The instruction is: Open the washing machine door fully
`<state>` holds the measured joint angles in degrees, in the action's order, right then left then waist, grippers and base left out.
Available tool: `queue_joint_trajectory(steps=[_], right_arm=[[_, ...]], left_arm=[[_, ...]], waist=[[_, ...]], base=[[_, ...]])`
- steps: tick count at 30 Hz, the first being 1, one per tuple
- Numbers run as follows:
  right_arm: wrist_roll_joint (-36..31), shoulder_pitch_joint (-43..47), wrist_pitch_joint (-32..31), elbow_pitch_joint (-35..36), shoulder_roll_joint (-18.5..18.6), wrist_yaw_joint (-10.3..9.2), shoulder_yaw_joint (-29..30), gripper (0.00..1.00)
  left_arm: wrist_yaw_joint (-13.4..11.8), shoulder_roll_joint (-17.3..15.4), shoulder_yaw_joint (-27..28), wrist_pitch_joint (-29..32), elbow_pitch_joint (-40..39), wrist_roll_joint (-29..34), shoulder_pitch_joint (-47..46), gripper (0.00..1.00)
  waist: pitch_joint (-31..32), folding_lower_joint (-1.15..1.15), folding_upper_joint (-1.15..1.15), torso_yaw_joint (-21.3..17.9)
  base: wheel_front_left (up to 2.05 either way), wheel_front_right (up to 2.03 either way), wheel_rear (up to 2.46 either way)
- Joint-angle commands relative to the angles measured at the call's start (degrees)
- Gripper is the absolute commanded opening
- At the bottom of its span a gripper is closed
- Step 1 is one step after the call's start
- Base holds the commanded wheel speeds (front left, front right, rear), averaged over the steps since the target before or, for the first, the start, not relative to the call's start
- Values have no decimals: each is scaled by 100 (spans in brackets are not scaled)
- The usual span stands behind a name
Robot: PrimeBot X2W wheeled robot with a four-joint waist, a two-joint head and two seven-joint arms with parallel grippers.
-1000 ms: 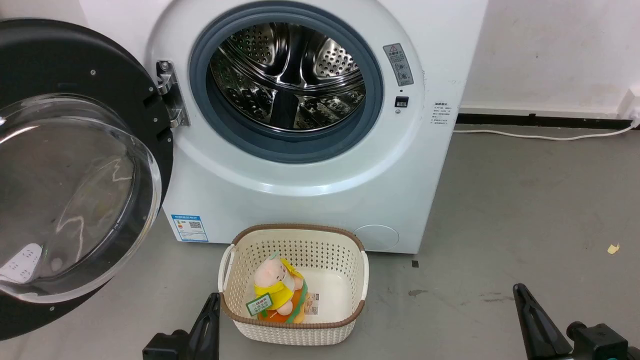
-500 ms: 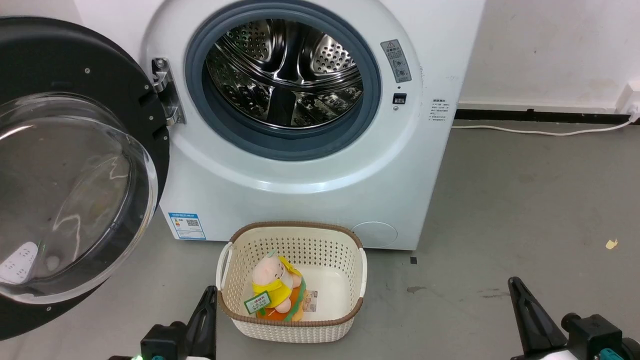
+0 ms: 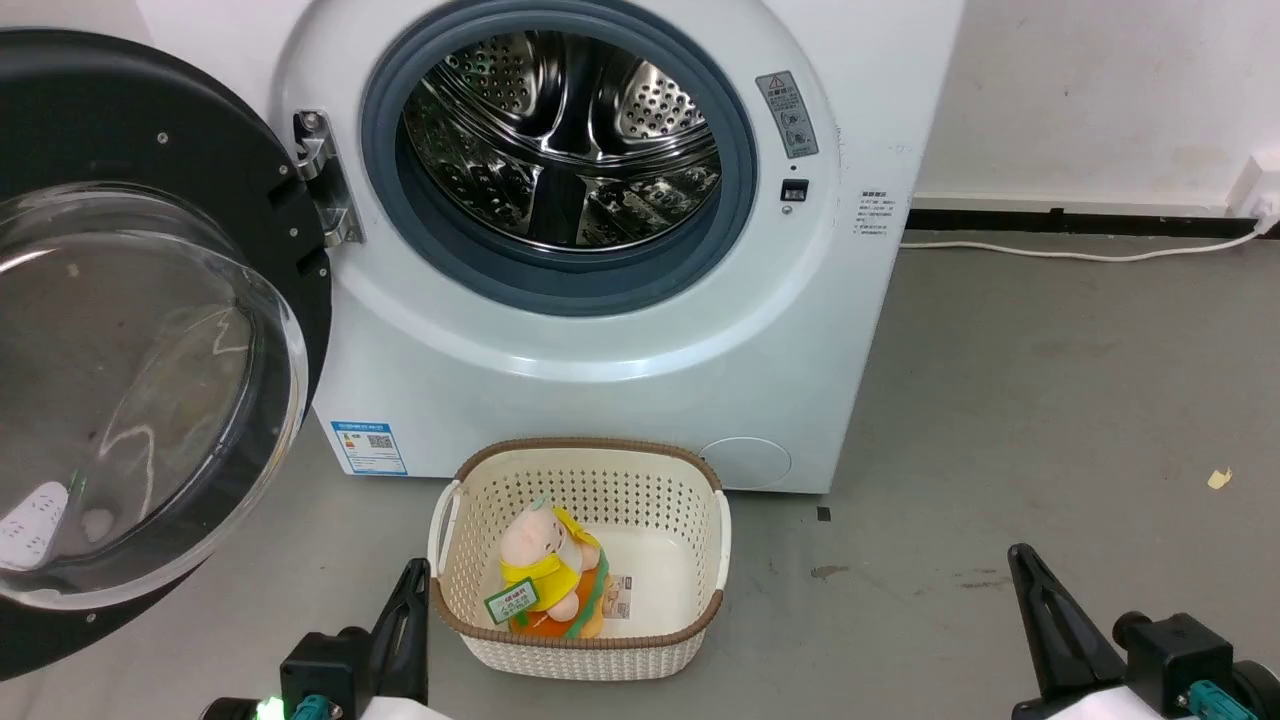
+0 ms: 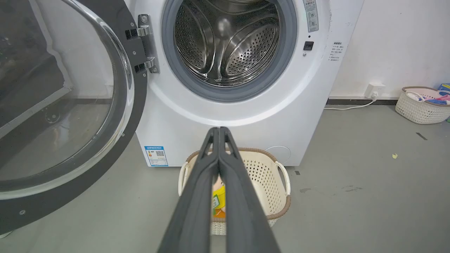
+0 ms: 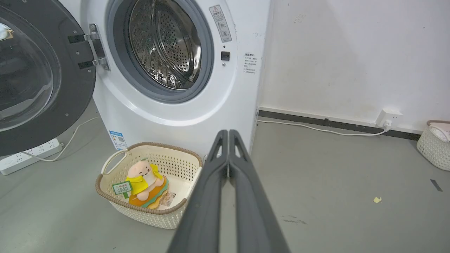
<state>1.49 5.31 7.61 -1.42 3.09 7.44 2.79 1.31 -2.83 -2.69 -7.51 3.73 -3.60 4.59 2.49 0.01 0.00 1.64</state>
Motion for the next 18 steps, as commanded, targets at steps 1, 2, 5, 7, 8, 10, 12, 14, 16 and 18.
queue_joint_trajectory(steps=[1, 2, 5, 7, 8, 10, 12, 14, 16, 18], right_arm=[[-22, -85, -43, 29, -11, 2, -22, 0], [-22, -85, -43, 29, -11, 2, -22, 0], [-29, -106, -78, 35, -12, 2, -35, 0], [-33, -121, -102, 39, -12, 2, -43, 0], [-35, -128, -114, 40, -12, 3, -47, 0], [-39, -143, -137, 44, -12, 3, -56, 0], [-43, -158, -161, 48, -13, 3, -64, 0], [-47, -172, -184, 52, -13, 3, -73, 0], [-51, -187, -208, 55, -13, 3, -81, 0], [-56, -201, -231, 59, -14, 3, -89, 0]], left_arm=[[-27, -3, 32, 35, -51, 43, -86, 0], [-27, -3, 32, 35, -51, 43, -86, 0], [-32, -3, 43, 70, -67, 59, -104, 0], [-35, -3, 51, 94, -78, 69, -116, 0], [-37, -3, 55, 106, -83, 75, -122, 0], [-41, -3, 63, 129, -93, 85, -134, 0], [-44, -3, 70, 152, -104, 95, -147, 0], [-47, -3, 78, 176, -114, 106, -159, 0], [-51, -3, 86, 199, -125, 116, -171, 0], [-54, -3, 94, 223, -136, 126, -183, 0]], waist=[[-8, -1, 0, -5], [-8, -1, 0, -5], [-20, -1, 0, -13], [-28, -1, 0, -18], [-32, -1, 0, -21], [-39, -1, 0, -26], [-47, -1, 0, -31], [-55, -1, 0, -36], [-63, -1, 0, -42], [-71, -1, 0, -47]], base=[[0, 0, 0], [0, 0, 0], [0, 0, 0], [0, 0, 0], [0, 0, 0], [0, 0, 0], [0, 0, 0], [0, 0, 0], [0, 0, 0], [0, 0, 0]])
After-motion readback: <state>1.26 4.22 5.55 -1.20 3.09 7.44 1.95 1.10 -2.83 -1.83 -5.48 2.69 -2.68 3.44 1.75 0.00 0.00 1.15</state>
